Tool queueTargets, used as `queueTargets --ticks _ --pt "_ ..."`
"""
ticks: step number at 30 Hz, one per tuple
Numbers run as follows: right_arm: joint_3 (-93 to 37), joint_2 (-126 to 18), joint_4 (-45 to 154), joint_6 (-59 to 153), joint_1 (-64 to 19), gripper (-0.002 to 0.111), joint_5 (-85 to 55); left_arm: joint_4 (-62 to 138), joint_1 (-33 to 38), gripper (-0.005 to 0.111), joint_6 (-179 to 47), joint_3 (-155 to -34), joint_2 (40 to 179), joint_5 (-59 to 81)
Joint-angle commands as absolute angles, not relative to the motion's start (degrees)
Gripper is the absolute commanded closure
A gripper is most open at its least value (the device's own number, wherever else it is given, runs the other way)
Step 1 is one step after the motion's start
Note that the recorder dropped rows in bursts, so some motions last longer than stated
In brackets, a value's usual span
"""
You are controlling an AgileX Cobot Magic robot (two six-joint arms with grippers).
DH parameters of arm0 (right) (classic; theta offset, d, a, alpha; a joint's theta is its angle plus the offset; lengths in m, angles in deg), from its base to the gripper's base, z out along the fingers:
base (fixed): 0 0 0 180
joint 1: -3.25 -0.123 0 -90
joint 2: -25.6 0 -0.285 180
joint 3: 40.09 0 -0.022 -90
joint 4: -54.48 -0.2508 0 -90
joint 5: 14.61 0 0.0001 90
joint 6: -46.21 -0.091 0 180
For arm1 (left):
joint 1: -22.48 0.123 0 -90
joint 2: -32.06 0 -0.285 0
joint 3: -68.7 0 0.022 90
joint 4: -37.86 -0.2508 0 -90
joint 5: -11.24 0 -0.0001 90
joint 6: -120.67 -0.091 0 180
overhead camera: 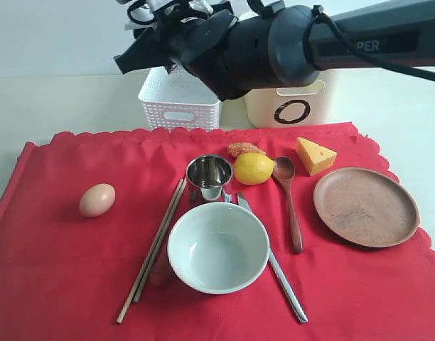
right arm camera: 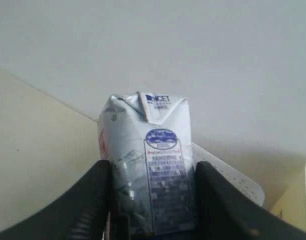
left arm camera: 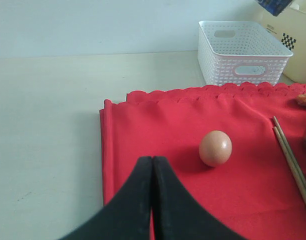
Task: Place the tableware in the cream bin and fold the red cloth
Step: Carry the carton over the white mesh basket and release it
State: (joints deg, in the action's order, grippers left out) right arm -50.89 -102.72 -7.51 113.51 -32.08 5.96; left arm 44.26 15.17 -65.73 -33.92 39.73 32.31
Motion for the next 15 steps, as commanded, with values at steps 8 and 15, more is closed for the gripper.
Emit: queueTargets --ticks 8,15 --pt "-52.30 -105.51 -5.76 108.79 -28.93 0.108 5.07 44.13 14.88 0.107 -65.41 -34.08 39.85 31.61" --pt "-55.78 -109.47 -5.87 108.94 -28.93 0.108 4.76 44.13 14.88 0.107 -65.41 -34.08 39.85 31.61"
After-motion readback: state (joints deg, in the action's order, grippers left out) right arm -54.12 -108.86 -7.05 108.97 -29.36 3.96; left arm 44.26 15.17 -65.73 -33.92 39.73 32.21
